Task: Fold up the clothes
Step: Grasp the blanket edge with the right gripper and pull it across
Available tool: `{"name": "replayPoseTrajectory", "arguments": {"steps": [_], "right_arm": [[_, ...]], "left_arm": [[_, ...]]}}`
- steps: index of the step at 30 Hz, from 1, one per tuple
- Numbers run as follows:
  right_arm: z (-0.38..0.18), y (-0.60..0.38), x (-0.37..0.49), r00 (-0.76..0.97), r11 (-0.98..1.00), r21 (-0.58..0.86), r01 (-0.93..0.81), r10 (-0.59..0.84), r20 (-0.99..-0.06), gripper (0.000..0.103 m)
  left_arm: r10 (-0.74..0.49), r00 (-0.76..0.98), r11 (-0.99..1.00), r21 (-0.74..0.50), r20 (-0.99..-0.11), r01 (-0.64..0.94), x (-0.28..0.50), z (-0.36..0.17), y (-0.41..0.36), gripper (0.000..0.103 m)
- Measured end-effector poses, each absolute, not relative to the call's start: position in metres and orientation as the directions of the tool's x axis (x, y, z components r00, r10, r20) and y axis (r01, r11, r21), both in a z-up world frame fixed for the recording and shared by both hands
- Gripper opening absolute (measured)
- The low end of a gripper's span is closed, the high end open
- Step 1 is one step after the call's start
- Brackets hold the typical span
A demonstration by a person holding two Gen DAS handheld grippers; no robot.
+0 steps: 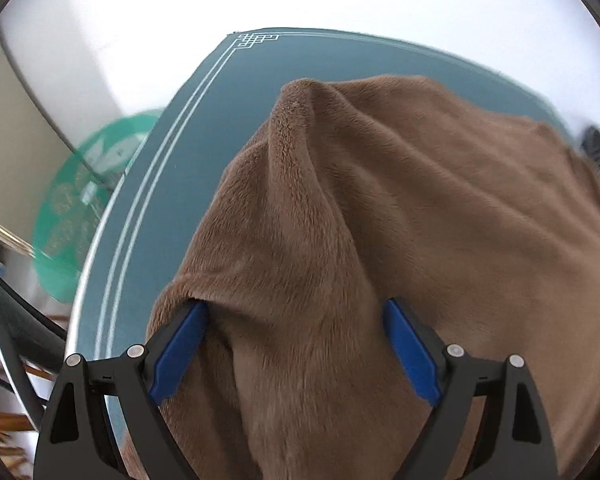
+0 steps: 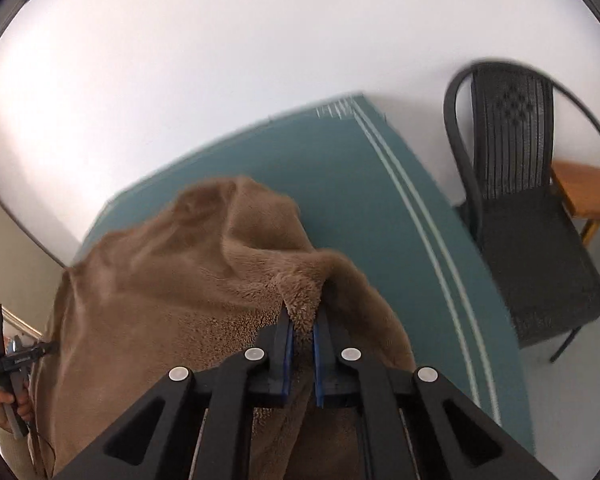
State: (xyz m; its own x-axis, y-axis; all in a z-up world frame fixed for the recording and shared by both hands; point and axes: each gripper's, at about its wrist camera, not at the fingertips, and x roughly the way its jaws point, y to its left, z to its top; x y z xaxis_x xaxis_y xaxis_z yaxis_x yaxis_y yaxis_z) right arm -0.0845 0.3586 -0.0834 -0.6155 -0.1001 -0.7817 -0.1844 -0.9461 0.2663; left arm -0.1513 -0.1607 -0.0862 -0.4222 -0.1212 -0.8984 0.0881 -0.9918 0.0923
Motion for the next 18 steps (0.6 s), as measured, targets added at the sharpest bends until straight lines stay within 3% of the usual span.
{"name": "replayPoseTrajectory", "arguments": {"steps": [2, 7, 15, 18], "right_arm": [[-0.093, 0.357, -0.086, -0.585, -0.951, 0.252, -0.181, -0.102, -0.805, 0.009], [-0.085, 0.353, -0.074, -0.586, -0.955, 0.263, -0.14, -0.134, -0.799, 0.015], [-0.045, 0.336, 0.003, -0.651, -0.965, 0.263, 0.024, -0.215, -0.728, 0.019], [-0.038, 0.329, 0.042, -0.668, -0.957, 0.283, 0.059, -0.249, -0.702, 0.048]], "left_arm": [[-0.158, -0.446, -0.987, 0.142, -0.881, 0.07, -0.153, -0.088, -0.155, 0.098], [-0.147, -0.455, -0.989, 0.126, -0.878, 0.078, -0.159, -0.09, -0.162, 0.103], [-0.166, -0.466, -0.986, 0.149, -0.869, 0.073, -0.147, -0.081, -0.158, 0.103], [-0.164, -0.478, -0.986, 0.153, -0.863, 0.062, -0.136, -0.07, -0.154, 0.103]]}}
